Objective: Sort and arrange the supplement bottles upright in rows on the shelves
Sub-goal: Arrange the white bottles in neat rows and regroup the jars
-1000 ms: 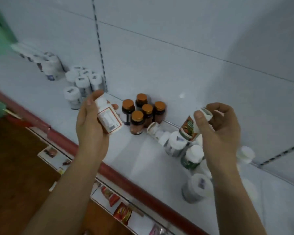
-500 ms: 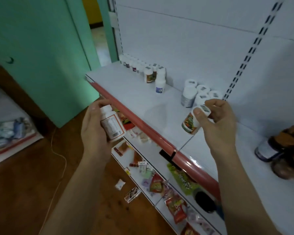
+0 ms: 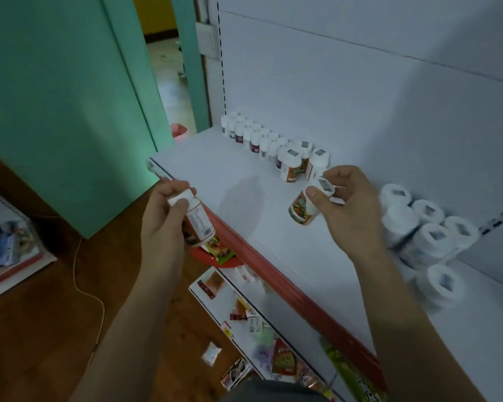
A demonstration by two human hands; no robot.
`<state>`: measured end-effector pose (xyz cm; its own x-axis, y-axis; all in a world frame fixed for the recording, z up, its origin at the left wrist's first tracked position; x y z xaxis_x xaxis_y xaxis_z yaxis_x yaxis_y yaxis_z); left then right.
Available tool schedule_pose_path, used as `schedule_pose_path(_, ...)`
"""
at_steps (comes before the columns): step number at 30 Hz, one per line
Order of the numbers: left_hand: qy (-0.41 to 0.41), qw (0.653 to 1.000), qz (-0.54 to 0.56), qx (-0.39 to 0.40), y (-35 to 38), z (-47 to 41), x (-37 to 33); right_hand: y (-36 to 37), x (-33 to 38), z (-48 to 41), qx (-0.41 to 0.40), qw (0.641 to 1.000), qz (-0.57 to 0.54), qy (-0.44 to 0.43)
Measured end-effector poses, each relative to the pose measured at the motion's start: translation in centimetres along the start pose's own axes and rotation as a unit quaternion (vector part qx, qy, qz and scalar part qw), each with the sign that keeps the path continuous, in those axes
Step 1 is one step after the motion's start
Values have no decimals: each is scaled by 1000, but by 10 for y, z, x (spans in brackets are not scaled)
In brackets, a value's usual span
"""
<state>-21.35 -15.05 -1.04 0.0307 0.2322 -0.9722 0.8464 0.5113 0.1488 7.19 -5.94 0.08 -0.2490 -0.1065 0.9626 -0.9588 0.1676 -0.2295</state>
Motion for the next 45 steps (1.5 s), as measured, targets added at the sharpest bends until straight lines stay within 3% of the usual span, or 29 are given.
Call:
schedule_pose_path(5, 23, 997, -60, 52, 24, -61, 19, 38, 9, -64, 22, 991, 128, -27)
schedule_pose_path(9, 31, 986, -98, 133, 62, -104, 42, 50, -5, -100, 11, 951, 309, -34)
schedule_pose_path(11, 34, 979, -90, 179, 83, -124, 52, 51, -16, -110, 3, 940, 341, -20)
schedule_pose_path(17, 29, 954, -40, 297, 136, -167, 66, 51, -29, -113, -53, 932, 357, 32)
schedule_pose_path(20, 45, 934, -28, 354, 158, -186, 56, 48, -14, -104, -100, 936, 336, 13)
schedule_pose_path(25, 99, 867, 63, 485, 218, -188, 12, 49, 27, -98, -103, 961, 253, 43)
schedule_pose_path(28, 115, 827, 98, 542, 247, -173, 3, 40, 34, -101, -144, 965, 220, 1)
schedule_pose_path(30, 131, 833, 94, 529, 251, -174, 14, 29, 27, -101, -179, 959, 218, 7)
schedule_pose_path(34, 196, 870, -37, 450, 228, -186, 68, -6, 0, -98, -258, 938, 218, 79)
schedule_pose_path(39, 107, 905, -95, 401, 204, -173, 125, -10, -27, -109, -216, 921, 270, 178)
schedule_pose_path(45, 106, 912, -107, 382, 206, -166, 137, -17, -32, -118, -216, 891, 313, 249)
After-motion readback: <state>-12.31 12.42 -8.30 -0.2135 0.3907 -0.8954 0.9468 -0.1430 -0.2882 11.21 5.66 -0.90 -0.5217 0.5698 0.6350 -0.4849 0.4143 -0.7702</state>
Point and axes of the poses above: each hand's wrist, its own z-axis away from the middle knuckle, its own y-axis out of the palm, x = y × z, the point moved 6 cm from there along -z, towards the middle knuckle, and after that the axes turned 8 degrees about y, right-handed, at the moved point
